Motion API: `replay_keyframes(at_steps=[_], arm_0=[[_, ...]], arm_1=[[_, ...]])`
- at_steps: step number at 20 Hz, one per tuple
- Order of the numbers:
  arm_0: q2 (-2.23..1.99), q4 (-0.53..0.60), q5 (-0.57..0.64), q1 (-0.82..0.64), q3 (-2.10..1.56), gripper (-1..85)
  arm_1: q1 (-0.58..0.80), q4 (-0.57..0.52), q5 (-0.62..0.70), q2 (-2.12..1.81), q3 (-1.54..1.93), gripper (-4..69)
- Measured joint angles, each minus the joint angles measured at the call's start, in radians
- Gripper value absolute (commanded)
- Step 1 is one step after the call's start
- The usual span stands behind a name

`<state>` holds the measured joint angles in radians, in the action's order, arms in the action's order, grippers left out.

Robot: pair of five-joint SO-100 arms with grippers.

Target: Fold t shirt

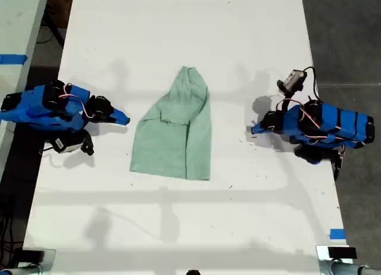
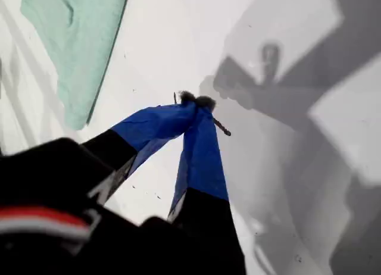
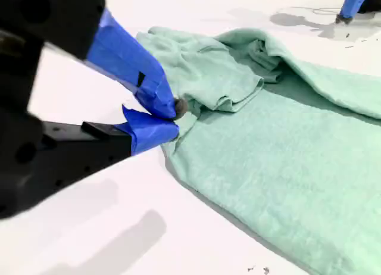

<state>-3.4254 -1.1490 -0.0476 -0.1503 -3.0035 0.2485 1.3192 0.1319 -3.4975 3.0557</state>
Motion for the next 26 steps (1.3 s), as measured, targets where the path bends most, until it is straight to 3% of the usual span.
replay_keyframes(at_steps=[3,6,8,15,16,17,18,20,22,26], arm_0=[[0.538,-0.055,-0.003,0.091,0.345,20.8],[0.94,0.055,-0.003,0.098,0.41,20.8],[1.063,0.156,-0.031,0.118,0.407,20.6],[1.37,0.236,-0.089,0.147,0.494,18.7],[1.397,0.238,-0.091,0.149,0.517,16.6],[1.431,0.238,-0.095,0.149,0.546,3.9],[1.462,0.238,-0.097,0.149,0.575,-0.2],[1.528,0.235,-0.097,0.147,0.635,-0.2],[1.586,0.161,-0.097,0.147,0.729,-0.2],[1.666,-0.196,-0.098,0.147,1.086,-0.2]], arm_1=[[0.002,0.0,0.008,0.0,0.0,-2.3],[0.002,0.0,0.012,0.0,0.0,-2.3],[0.002,0.0,0.014,0.0,0.0,-2.3],[0.002,0.0,0.014,0.0,0.0,-2.3],[0.002,0.0,0.014,0.0,0.0,-2.3],[0.002,0.0,0.014,0.0,0.0,-2.3],[0.002,0.0,0.014,0.0,0.0,-2.3],[0.002,0.0,0.014,0.0,0.0,-2.3],[0.002,0.0,0.014,0.0,0.0,-2.3],[0.002,0.0,0.014,0.0,0.0,-2.3]])
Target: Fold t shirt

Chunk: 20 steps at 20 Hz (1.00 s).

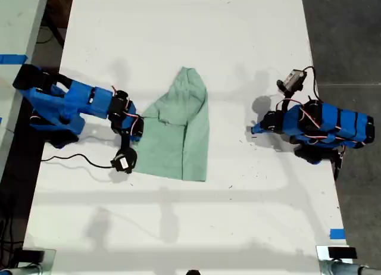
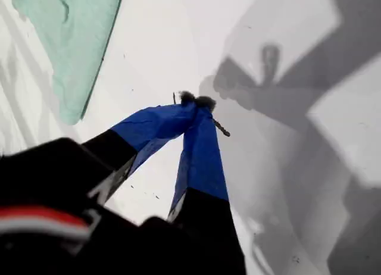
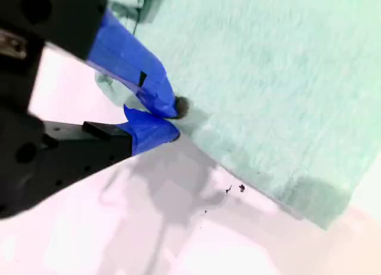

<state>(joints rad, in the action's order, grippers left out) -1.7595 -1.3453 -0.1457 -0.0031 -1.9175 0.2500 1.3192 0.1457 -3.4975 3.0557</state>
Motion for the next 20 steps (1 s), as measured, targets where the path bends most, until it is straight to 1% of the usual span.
replay_keyframes(at_steps=[1,2,3,5,8,10,13,15,16,18,20], arm_0=[[0.054,-0.101,0.0,0.0,0.126,-0.2],[0.117,-0.176,0.002,0.0,0.255,-0.2],[0.163,-0.213,0.006,0.0,0.376,-0.2],[0.259,-0.235,0.034,0.0,0.575,-0.2],[0.431,-0.235,0.08,-0.002,0.819,-0.2],[0.48,-0.186,0.106,-0.017,0.879,-0.2],[0.546,-0.041,0.166,-0.049,0.9,1.0],[0.621,0.058,0.196,-0.061,0.904,9.0],[0.661,0.107,0.21,-0.061,0.904,16.2],[0.709,0.155,0.227,-0.063,0.904,19.8],[0.718,0.163,0.255,-0.067,0.904,20.3]], arm_1=[[0.0,0.0,0.0,0.0,0.0,-2.3],[0.0,0.0,0.0,0.0,0.0,-2.3],[0.0,0.0,0.0,0.0,0.0,-2.3],[0.0,0.0,0.0,0.0,0.0,-2.3],[0.0,0.0,0.0,0.0,0.0,-2.3],[0.0,0.0,0.0,0.0,0.0,-2.3],[0.0,0.0,0.009,0.0,0.0,-2.3],[0.0,0.0,0.012,0.0,0.0,-2.3],[0.0,0.0,0.012,0.0,0.0,-2.3],[0.0,0.0,0.012,0.0,0.0,-2.3],[0.0,0.0,0.014,0.0,0.0,-2.3]])
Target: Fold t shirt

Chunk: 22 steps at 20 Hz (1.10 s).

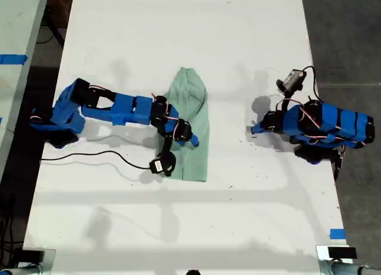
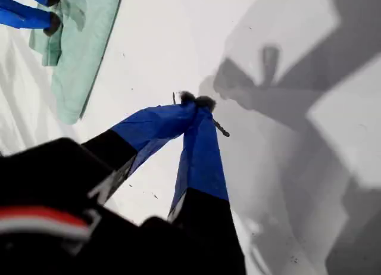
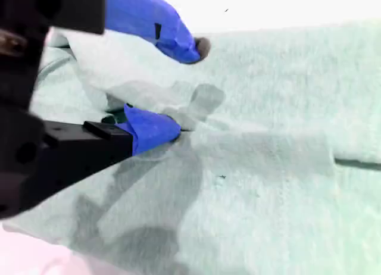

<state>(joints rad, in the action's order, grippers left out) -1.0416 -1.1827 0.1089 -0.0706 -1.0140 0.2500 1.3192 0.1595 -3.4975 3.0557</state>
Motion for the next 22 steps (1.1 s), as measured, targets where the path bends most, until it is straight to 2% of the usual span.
replay_keyframes(at_steps=[2,3,4,7,11,17,22], arm_0=[[-0.017,-0.021,0.031,-0.015,0.0,16.4],[-0.054,-0.052,0.048,-0.031,0.0,10.5],[-0.115,-0.087,0.06,-0.046,0.0,0.0],[-0.38,-0.187,0.064,-0.071,-0.043,0.0],[-0.811,-0.192,0.017,-0.069,-0.333,-0.1],[-1.598,0.095,0.003,-0.155,-1.218,-0.1],[-2.163,0.281,0.0,-0.172,-1.805,-0.1]], arm_1=[[0.005,0.0,0.005,0.0,0.0,-2.3],[0.005,0.0,0.005,0.0,0.0,-2.3],[0.005,0.0,0.005,0.0,0.0,-2.3],[0.005,0.0,0.005,0.0,0.0,-2.3],[0.005,0.0,0.005,0.0,0.0,-2.3],[0.005,0.0,0.005,0.0,0.0,-2.3],[0.005,0.0,0.005,0.0,0.0,-2.3]])
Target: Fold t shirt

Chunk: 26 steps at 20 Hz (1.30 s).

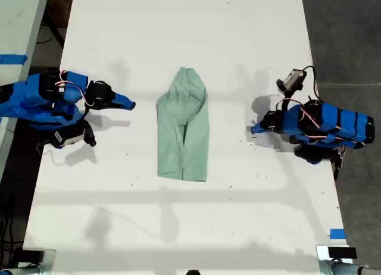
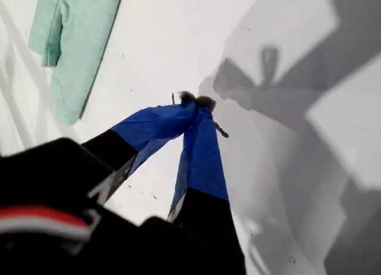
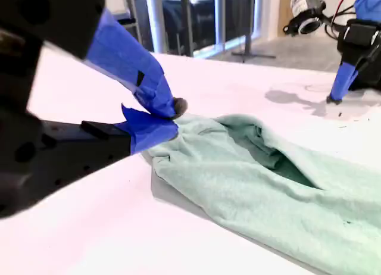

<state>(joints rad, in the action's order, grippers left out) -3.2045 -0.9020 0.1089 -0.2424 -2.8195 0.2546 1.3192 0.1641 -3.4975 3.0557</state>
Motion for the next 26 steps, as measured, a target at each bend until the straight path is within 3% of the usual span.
replay_keyframes(at_steps=[3,5,11,26], arm_0=[[-0.04,0.146,0.055,0.0,-0.204,-0.1],[-0.098,0.172,0.101,-0.002,-0.29,-0.1],[-0.374,0.04,0.115,0.0,-0.391,-0.1],[-0.387,0.026,0.107,0.0,-0.391,-0.1]], arm_1=[[0.0,0.0,0.0,0.0,0.0,-2.3],[0.0,0.0,0.0,0.0,0.0,-2.3],[0.0,0.0,0.0,0.0,0.0,-2.3],[0.0,0.0,0.0,0.0,0.0,-2.3]])
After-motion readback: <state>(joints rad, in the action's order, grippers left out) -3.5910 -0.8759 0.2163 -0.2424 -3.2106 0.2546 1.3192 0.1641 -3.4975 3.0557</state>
